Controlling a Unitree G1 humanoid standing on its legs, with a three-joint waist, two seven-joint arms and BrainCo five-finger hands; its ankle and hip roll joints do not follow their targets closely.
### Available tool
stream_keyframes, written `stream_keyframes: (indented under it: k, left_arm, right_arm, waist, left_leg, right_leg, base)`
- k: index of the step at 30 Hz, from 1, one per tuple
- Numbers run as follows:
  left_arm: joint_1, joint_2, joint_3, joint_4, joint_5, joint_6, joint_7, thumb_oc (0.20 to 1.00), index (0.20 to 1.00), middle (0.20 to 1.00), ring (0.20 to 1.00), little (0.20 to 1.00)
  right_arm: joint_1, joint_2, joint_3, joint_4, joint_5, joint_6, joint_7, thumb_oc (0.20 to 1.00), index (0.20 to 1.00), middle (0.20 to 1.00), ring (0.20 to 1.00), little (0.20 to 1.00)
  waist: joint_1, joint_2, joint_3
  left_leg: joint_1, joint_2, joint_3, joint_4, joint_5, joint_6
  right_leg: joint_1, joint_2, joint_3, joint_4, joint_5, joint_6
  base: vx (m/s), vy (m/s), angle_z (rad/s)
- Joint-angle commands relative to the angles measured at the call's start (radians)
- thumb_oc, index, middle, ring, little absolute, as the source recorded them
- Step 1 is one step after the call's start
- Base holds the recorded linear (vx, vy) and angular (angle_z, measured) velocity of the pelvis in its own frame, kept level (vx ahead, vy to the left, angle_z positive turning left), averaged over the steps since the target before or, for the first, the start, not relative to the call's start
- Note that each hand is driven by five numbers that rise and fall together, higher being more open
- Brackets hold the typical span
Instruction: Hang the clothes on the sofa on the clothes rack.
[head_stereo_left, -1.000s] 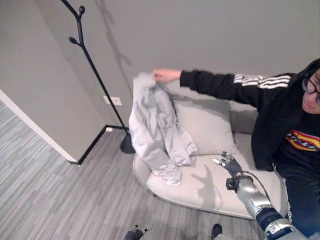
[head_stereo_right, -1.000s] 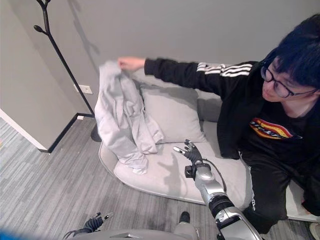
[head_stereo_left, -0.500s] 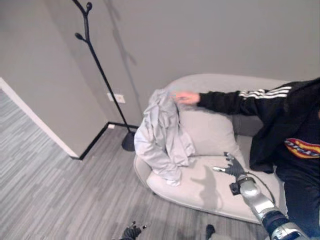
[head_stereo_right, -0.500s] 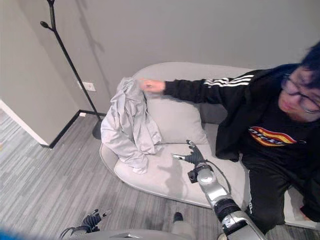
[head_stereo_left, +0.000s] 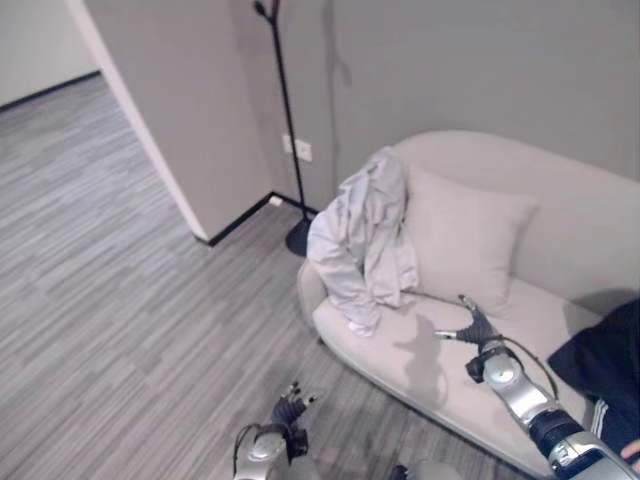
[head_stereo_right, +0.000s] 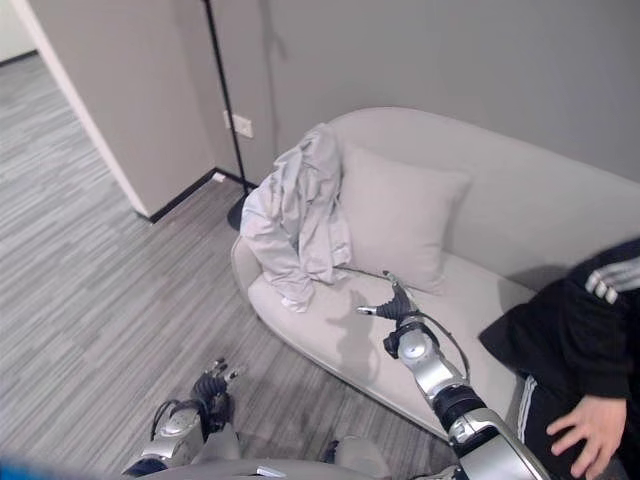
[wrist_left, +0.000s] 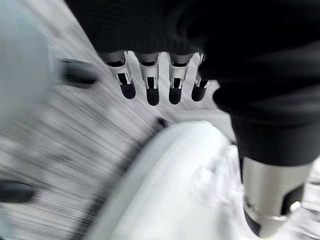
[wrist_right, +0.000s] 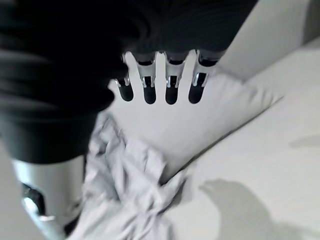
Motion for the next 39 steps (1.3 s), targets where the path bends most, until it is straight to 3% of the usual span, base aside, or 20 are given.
stream_keyframes:
  k: [1,3,5,7,8,9,10,11,12,14,16,17,18,19,23,25,27,29,34,39]
  left_arm:
    - [-0.001,-0.004,-0.010,0.009,0.063,-0.017,-0.006,1.000,1.000,1.000,1.000,1.000]
    - [-0.017,0.031,-0.002,0.035,0.107,-0.007,-0.003,1.000,1.000,1.000,1.000,1.000]
    - [-0.026,0.055,0.008,0.043,0.116,-0.001,0.006,1.000,1.000,1.000,1.000,1.000]
    - [-0.030,0.076,0.011,0.047,0.131,0.007,0.011,1.000,1.000,1.000,1.000,1.000]
    - [-0.030,0.076,0.012,0.047,0.131,0.007,0.011,1.000,1.000,1.000,1.000,1.000]
    - [-0.027,0.089,0.024,0.085,0.164,0.019,0.007,1.000,1.000,1.000,1.000,1.000]
    - [-0.024,0.093,0.028,0.091,0.173,0.023,0.007,1.000,1.000,1.000,1.000,1.000]
    - [-0.024,0.093,0.028,0.091,0.173,0.023,0.007,1.000,1.000,1.000,1.000,1.000]
    - [-0.026,0.097,0.031,0.102,0.193,0.024,0.006,1.000,1.000,1.000,1.000,1.000]
    - [-0.020,0.100,0.037,0.113,0.202,0.027,0.003,1.000,1.000,1.000,1.000,1.000]
    - [0.005,0.114,0.081,0.115,0.207,0.021,0.003,1.000,1.000,1.000,1.000,1.000]
    - [0.005,0.114,0.081,0.116,0.207,0.021,0.003,1.000,1.000,1.000,1.000,1.000]
    - [0.013,0.115,0.114,0.134,0.189,0.024,0.006,1.000,1.000,1.000,1.000,1.000]
    - [0.018,0.111,0.135,0.146,0.180,0.024,0.011,1.000,1.000,1.000,1.000,1.000]
    - [0.017,0.095,0.165,0.172,0.165,0.022,0.015,1.000,1.000,1.000,1.000,1.000]
    - [0.012,0.073,0.162,0.171,0.166,0.018,0.018,1.000,1.000,1.000,1.000,1.000]
    - [-0.007,0.057,0.136,0.140,0.175,0.008,0.020,1.000,1.000,1.000,1.000,1.000]
    - [-0.014,0.051,0.117,0.149,0.194,0.008,0.020,1.000,1.000,1.000,1.000,1.000]
    - [0.009,0.032,0.073,0.122,0.204,0.008,0.018,1.000,1.000,1.000,1.000,1.000]
    - [-0.026,0.037,-0.017,0.089,0.247,-0.005,0.026,1.000,1.000,1.000,1.000,1.000]
  right_arm:
    - [-0.008,-0.014,-0.049,-0.033,-0.031,-0.031,-0.003,1.000,1.000,1.000,1.000,1.000]
    - [0.020,0.043,-0.072,0.016,-0.011,-0.020,-0.009,1.000,1.000,1.000,1.000,1.000]
    - [0.002,0.070,-0.071,0.054,-0.009,-0.015,-0.020,1.000,1.000,1.000,1.000,1.000]
    - [-0.010,0.085,-0.068,0.061,-0.007,-0.011,-0.026,1.000,1.000,1.000,1.000,1.000]
    - [-0.011,0.086,-0.068,0.061,-0.007,-0.011,-0.026,1.000,1.000,1.000,1.000,1.000]
    - [-0.004,0.090,-0.070,0.050,-0.019,-0.005,-0.024,1.000,1.000,1.000,1.000,1.000]
    - [-0.007,0.088,-0.071,0.050,-0.026,0.000,-0.026,1.000,1.000,1.000,1.000,1.000]
    - [-0.007,0.088,-0.070,0.050,-0.026,0.000,-0.026,1.000,1.000,1.000,1.000,1.000]
    - [-0.008,0.084,-0.069,0.056,-0.042,-0.002,-0.027,1.000,1.000,1.000,1.000,1.000]
    - [-0.006,0.083,-0.070,0.064,-0.043,-0.002,-0.029,1.000,1.000,1.000,1.000,1.000]
    - [0.012,0.063,-0.084,0.048,-0.067,0.002,-0.035,1.000,1.000,1.000,1.000,1.000]
    - [0.012,0.063,-0.084,0.048,-0.067,0.002,-0.035,1.000,1.000,1.000,1.000,1.000]
    - [0.008,0.055,-0.078,0.040,-0.095,0.005,-0.041,1.000,1.000,1.000,1.000,1.000]
    - [0.006,0.046,-0.076,0.034,-0.116,0.007,-0.050,1.000,1.000,1.000,1.000,1.000]
    - [0.003,0.020,-0.082,0.022,-0.151,0.018,-0.073,1.000,1.000,1.000,1.000,1.000]
    - [0.001,-0.002,-0.098,0.012,-0.189,0.033,-0.110,1.000,1.000,1.000,1.000,1.000]
    - [-0.003,-0.020,-0.120,-0.003,-0.227,0.050,-0.143,1.000,1.000,1.000,1.000,1.000]
    - [0.006,-0.018,-0.125,0.012,-0.227,0.044,-0.168,1.000,1.000,1.000,1.000,1.000]
    - [0.011,-0.022,-0.111,0.060,-0.228,0.028,-0.179,1.000,1.000,1.000,1.000,1.000]
    - [-0.078,-0.019,-0.097,0.140,-0.185,0.009,-0.226,1.000,1.000,1.000,1.000,1.000]
  waist:
    - [-0.002,-0.001,-0.017]
    - [0.008,-0.053,-0.029]
    - [0.018,-0.070,-0.030]
    - [0.020,-0.072,-0.027]
    - [0.021,-0.073,-0.027]
    - [0.010,-0.059,-0.015]
    - [0.006,-0.053,-0.010]
    - [0.005,-0.053,-0.009]
    - [0.001,-0.046,-0.005]
    - [-0.006,-0.043,-0.005]
    - [-0.008,-0.028,-0.009]
    - [-0.008,-0.028,-0.009]
    - [-0.002,-0.018,-0.004]
    - [-0.004,-0.016,0.003]
    - [-0.016,-0.015,0.023]
    - [-0.036,-0.024,0.035]
    - [-0.058,-0.031,0.045]
    - [-0.051,-0.054,0.027]
    - [-0.052,-0.028,-0.009]
    - [-0.044,0.002,0.014]
  left_leg:
    - [0.008,0.007,-0.010,0.116,0.139,-0.045]
    - [-0.005,-0.071,0.033,0.257,0.042,-0.011]
    - [0.011,-0.090,0.062,0.255,0.015,0.018]
    - [0.020,-0.109,0.081,0.250,-0.001,0.046]
    - [0.020,-0.110,0.082,0.250,-0.001,0.047]
    - [0.065,-0.151,0.120,0.246,-0.041,0.092]
    - [0.080,-0.162,0.130,0.246,-0.050,0.103]
    - [0.081,-0.163,0.130,0.246,-0.050,0.104]
    - [0.091,-0.169,0.148,0.251,-0.065,0.111]
    - [0.109,-0.178,0.154,0.240,-0.070,0.116]
    - [0.152,-0.208,0.180,0.206,-0.082,0.129]
    - [0.152,-0.208,0.180,0.206,-0.082,0.129]
    - [0.190,-0.208,0.194,0.185,-0.107,0.125]
    - [0.211,-0.211,0.202,0.175,-0.111,0.125]
    - [0.253,-0.220,0.205,0.163,-0.127,0.125]
    - [0.271,-0.230,0.203,0.163,-0.127,0.124]
    - [0.292,-0.225,0.167,0.171,-0.150,0.105]
    - [0.325,-0.241,0.140,0.158,-0.164,0.096]
    - [0.375,-0.179,0.088,0.089,-0.152,0.069]
    - [0.341,-0.132,0.063,0.066,-0.121,0.045]
  right_leg:
    - [0.229,-0.137,0.008,-0.240,0.113,0.058]
    - [0.235,-0.221,0.037,-0.220,0.196,0.088]
    - [0.188,-0.253,0.056,-0.173,0.287,0.096]
    - [0.150,-0.277,0.051,-0.118,0.367,0.094]
    - [0.148,-0.278,0.053,-0.118,0.367,0.095]
    - [0.116,-0.346,-0.013,-0.028,0.463,0.082]
    - [0.113,-0.367,-0.047,-0.007,0.479,0.075]
    - [0.114,-0.368,-0.047,-0.008,0.479,0.076]
    - [0.112,-0.380,-0.089,0.003,0.480,0.078]
    - [0.103,-0.360,-0.099,0.012,0.453,0.068]
    - [0.066,-0.269,-0.120,-0.032,0.344,0.054]
    - [0.066,-0.269,-0.120,-0.032,0.344,0.054]
    - [0.044,-0.238,-0.161,-0.051,0.289,0.059]
    - [0.025,-0.221,-0.173,-0.068,0.276,0.055]
    - [-0.012,-0.184,-0.148,-0.127,0.280,0.060]
    - [-0.055,-0.188,-0.100,-0.210,0.336,0.069]
    - [-0.117,-0.206,-0.005,-0.279,0.393,0.095]
    - [-0.088,-0.197,0.000,-0.286,0.386,0.093]
    - [-0.082,-0.156,-0.031,-0.236,0.344,0.075]
    - [-0.143,-0.141,-0.055,-0.173,0.304,0.059]
  base:
    - [0.35,0.481,0.33]
    - [0.36,0.485,0.02]
    - [0.19,0.360,-0.58]
    - [0.08,0.252,-0.74]
    - [0.17,0.492,-0.44]
    - [0.17,0.520,-0.23]
    - [0.17,0.519,-0.12]
    - [0.08,0.244,-0.30]
    - [0.11,0.237,-0.41]
    - [0.13,0.228,-0.26]
    - [0.13,0.228,-0.13]
    - [0.18,0.198,-0.21]
    - [0.16,0.097,-0.20]
    - [0.19,0.104,-0.29]
    - [0.10,0.009,-0.21]
    - [0.20,-0.101,0.19]
    - [0.38,-0.242,0.41]
    - [0.44,-0.253,0.69]
    - [0.24,-0.160,0.49]
    - [0.05,-0.125,0.17]
